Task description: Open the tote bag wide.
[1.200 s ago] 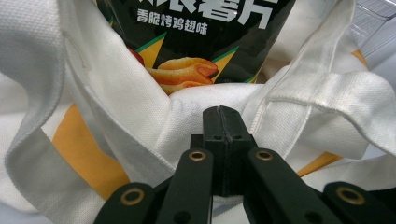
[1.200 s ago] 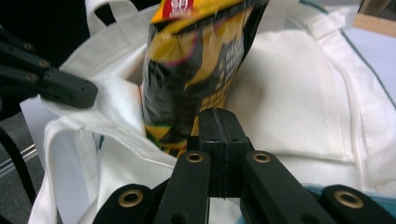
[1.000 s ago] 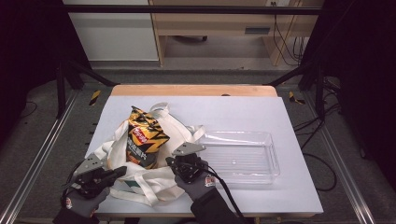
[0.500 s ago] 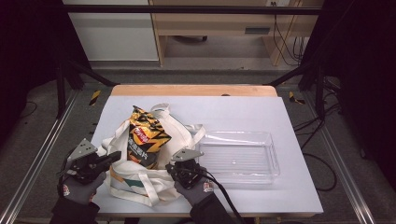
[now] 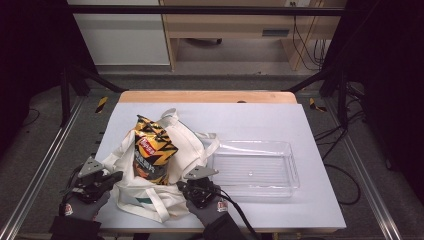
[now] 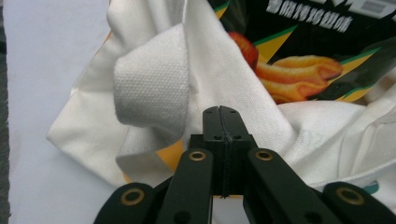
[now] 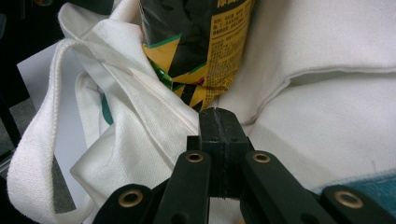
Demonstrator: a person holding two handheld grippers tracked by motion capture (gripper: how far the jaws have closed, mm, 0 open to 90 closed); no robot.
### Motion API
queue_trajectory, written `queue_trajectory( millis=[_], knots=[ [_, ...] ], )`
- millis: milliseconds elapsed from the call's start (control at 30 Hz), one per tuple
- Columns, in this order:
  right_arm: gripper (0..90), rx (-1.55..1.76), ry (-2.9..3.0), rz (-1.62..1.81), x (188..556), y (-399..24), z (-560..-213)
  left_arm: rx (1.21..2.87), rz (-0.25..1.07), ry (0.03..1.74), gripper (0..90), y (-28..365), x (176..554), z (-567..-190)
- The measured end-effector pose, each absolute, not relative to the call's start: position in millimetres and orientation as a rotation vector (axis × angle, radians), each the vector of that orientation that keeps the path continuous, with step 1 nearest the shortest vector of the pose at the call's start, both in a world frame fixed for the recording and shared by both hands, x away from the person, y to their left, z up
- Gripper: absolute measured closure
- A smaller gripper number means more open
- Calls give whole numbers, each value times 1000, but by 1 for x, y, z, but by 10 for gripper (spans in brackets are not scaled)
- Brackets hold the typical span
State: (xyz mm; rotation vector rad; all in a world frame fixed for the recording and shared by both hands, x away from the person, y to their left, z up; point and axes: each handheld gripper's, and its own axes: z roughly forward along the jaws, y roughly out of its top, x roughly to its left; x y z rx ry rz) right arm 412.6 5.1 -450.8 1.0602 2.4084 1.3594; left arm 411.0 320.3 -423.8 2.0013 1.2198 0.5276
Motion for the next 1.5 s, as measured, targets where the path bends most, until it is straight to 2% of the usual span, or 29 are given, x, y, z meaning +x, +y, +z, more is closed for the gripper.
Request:
queue_trajectory(
  millis=[767, 1500],
  knots=[
    [900, 1095, 2356, 1379, 405, 2, -468, 2083, 510, 1308, 900, 321, 421, -443],
    [900, 1102, 2339, 1379, 400, 3, -484, 2140, 492, 1305, 899, 317, 429, -458]
  ],
)
